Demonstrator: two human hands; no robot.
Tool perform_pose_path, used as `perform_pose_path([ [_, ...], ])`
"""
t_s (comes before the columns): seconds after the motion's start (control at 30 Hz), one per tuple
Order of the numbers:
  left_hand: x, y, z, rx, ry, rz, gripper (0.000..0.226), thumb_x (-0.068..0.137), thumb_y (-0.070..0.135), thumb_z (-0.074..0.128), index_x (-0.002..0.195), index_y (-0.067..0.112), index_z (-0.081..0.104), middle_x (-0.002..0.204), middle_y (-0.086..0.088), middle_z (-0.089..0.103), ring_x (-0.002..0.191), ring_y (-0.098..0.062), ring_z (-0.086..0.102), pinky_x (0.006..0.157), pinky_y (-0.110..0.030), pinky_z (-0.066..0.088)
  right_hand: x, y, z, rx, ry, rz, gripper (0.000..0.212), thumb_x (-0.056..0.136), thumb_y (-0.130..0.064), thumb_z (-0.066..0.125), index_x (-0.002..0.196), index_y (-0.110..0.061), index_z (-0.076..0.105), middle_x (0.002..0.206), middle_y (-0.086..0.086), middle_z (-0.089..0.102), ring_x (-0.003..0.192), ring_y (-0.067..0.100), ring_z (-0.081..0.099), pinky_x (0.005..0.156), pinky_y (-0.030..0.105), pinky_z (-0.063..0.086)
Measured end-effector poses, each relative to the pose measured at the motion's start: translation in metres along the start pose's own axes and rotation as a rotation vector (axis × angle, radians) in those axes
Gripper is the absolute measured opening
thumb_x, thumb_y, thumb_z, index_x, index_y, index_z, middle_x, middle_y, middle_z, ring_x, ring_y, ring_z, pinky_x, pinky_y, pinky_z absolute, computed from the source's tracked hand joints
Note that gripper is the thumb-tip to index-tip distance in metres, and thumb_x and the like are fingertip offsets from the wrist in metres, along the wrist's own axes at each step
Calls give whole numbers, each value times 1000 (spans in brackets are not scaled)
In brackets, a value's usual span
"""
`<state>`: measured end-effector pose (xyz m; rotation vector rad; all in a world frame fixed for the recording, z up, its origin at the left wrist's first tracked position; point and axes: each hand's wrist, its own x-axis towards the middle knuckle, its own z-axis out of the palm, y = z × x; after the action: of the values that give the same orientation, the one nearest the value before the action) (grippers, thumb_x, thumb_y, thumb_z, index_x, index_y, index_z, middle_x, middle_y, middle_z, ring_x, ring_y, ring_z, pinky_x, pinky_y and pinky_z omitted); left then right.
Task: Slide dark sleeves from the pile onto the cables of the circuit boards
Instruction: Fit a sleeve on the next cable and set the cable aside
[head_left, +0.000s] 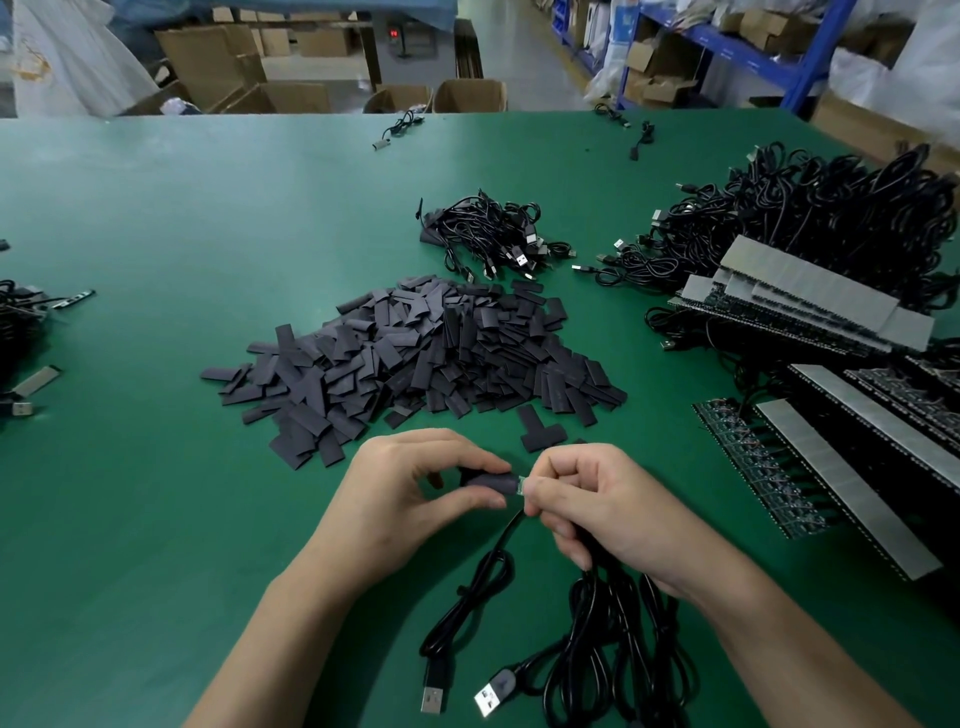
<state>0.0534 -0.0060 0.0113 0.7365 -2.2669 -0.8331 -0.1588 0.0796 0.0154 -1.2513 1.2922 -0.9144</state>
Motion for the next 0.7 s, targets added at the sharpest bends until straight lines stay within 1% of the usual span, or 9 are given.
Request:
perform_pose_path([
  [0.17,0,2,2,7,10,14,22,85,40,78,103,28,80,99,20,74,96,-4,70,83,-33,56,0,-2,0,20,-25,2,20,99,-28,63,82,-21,72,62,2,61,50,16,59,54,24,48],
  [0.27,0,1,2,12,69,13,22,85,39,78,102,25,80,98,17,75,93,-7,71,78,-35,56,-1,-6,-4,87,-26,6,13,95,-27,64,88,-17,70,70,6,66,60,22,68,58,24,51],
  [0.37,0,-2,2,10,118,-5,19,83,32,82,100,24,81,96,17,75,92,-8,71,74,-37,56,-3,-7,-7,78,-23,13,12,93,-23,64,91,-13,70,72,9,70,64,26,71,58,24,52],
  [0.43,0,-3,2,-2,120,-7,19,82,30,83,100,23,81,96,16,75,92,-9,72,74,-39,56,-2,-7,-7,69,-29,21,13,93,-22,64,88,-12,71,72,9,70,62,26,70,58,24,52],
  [0.53,0,-3,3,-29,91,-1,19,83,30,83,100,22,81,96,15,76,92,-11,72,76,-40,57,-1,-6,-6,54,-5,9,13,90,-25,66,81,-18,73,66,5,66,55,21,64,58,26,50],
  [0.6,0,-2,4,-43,72,5,19,83,31,82,101,23,81,97,15,76,92,-10,72,77,-38,57,-1,-5,-5,38,-3,-2,13,89,-26,66,79,-21,74,64,3,64,53,18,60,58,25,48],
  [0.7,-1,-1,7,-61,55,21,19,85,31,81,101,22,81,97,16,75,93,-9,72,78,-34,56,-1,-4,-5,35,-12,1,14,90,-26,66,81,-21,74,64,3,62,52,16,57,58,25,46],
])
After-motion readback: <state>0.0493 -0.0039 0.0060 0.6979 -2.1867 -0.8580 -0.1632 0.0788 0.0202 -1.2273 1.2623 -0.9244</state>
